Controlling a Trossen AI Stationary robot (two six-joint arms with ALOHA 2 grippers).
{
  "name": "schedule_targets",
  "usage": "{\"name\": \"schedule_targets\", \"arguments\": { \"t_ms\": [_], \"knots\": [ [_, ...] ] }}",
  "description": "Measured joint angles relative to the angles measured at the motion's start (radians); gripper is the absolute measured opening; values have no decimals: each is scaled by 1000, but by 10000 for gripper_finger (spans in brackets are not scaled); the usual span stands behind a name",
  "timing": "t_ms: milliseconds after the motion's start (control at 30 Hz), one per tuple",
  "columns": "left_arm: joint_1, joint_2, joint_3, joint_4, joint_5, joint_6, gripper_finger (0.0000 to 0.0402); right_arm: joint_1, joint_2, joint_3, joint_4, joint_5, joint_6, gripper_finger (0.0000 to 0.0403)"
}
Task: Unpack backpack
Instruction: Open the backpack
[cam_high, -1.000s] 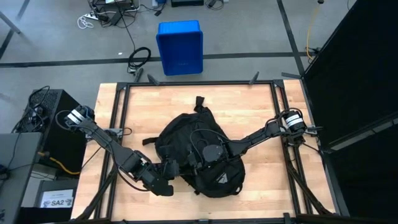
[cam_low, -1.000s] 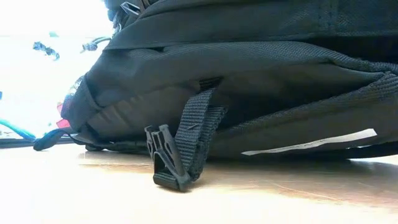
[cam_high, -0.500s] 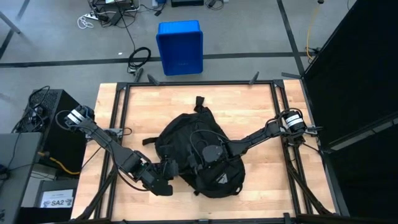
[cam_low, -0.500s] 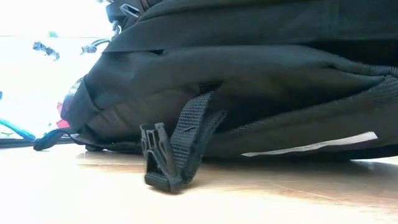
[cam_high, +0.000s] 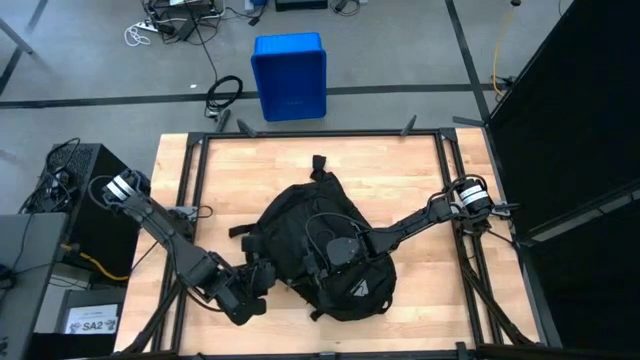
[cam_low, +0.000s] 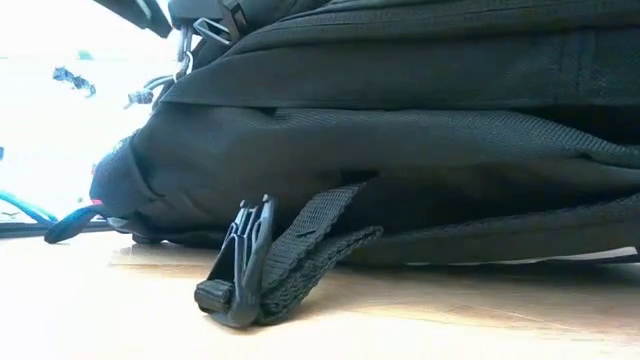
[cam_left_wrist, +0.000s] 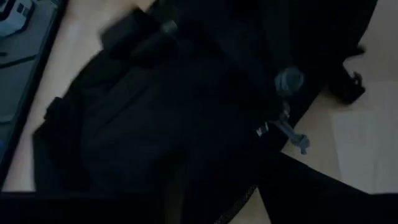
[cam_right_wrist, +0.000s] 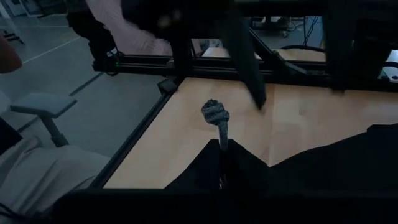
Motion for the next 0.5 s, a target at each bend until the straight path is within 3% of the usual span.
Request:
{"name": "schedule_targets", "arguments": {
  "t_ms": [333, 500],
  "knots": [
    [48, 2, -179, 315, -7, 165, 195, -2, 0, 0, 1, 1, 7, 0],
    [84, 2, -230, 318, -8, 184, 149, -2, 0, 0, 0, -13, 15, 0]
  ]
}}
